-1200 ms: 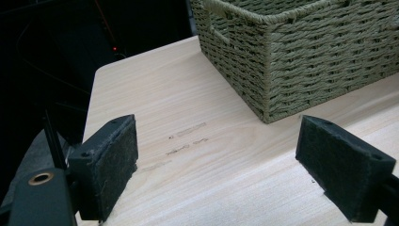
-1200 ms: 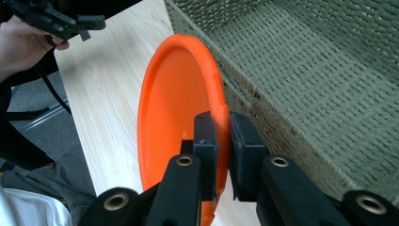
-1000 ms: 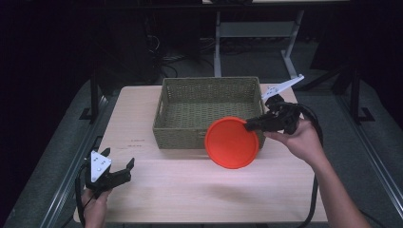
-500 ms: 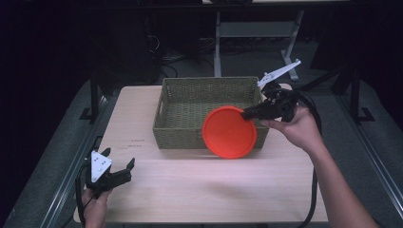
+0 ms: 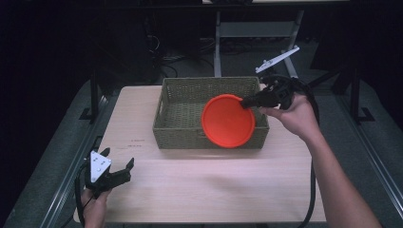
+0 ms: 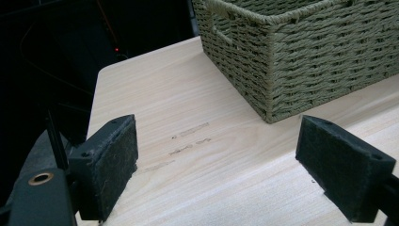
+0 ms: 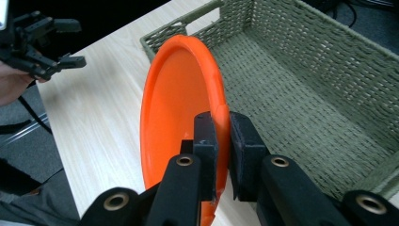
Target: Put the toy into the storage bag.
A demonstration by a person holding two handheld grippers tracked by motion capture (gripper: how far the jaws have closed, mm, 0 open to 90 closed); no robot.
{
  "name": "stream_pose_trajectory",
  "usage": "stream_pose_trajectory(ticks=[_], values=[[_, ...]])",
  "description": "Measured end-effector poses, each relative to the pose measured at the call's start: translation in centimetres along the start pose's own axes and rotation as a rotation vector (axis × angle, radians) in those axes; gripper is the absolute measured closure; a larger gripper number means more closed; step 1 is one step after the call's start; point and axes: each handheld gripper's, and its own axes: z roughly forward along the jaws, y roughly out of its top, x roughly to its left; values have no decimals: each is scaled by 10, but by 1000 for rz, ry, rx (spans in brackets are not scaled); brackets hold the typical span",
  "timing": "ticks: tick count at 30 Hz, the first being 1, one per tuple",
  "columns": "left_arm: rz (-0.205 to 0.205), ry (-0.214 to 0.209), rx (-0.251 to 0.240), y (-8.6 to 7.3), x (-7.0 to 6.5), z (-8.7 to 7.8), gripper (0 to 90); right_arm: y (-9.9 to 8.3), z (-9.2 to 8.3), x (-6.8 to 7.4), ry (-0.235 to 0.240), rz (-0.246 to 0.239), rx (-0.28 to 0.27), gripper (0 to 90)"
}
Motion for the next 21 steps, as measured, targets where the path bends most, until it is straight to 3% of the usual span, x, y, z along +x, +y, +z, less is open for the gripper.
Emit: stream_pose_trajectory(ticks=[21], values=[[6, 8, 4, 0, 0, 0, 127, 29, 5, -16, -23, 26, 3, 820]])
